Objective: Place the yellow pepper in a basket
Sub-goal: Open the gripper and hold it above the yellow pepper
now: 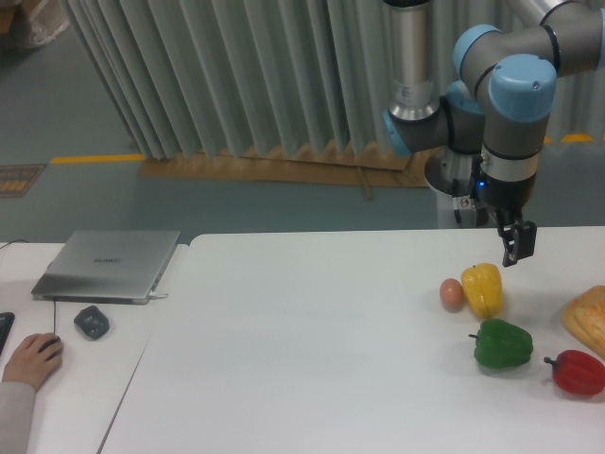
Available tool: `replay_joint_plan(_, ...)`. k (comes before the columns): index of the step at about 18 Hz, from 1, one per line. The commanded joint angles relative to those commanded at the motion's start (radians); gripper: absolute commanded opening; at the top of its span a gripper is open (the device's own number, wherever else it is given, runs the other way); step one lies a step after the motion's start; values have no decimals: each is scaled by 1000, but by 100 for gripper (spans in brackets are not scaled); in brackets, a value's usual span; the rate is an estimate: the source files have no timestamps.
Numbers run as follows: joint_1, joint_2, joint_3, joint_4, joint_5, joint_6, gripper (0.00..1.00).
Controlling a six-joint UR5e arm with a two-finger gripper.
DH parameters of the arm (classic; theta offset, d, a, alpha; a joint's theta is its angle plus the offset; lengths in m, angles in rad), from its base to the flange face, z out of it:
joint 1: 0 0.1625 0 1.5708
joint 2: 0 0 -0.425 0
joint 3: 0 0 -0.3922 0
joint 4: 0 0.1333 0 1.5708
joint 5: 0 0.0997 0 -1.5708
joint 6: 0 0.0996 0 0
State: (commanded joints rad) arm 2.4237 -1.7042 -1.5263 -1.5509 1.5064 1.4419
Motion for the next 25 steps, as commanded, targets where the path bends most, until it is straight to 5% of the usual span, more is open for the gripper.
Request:
replay_joint_plan(13, 14, 0, -32, 64, 12, -6, 100)
replay_joint_plan(16, 43, -15, -34, 139, 12, 17, 100)
replay_joint_plan(25, 124, -60, -29, 207, 9, 120, 100)
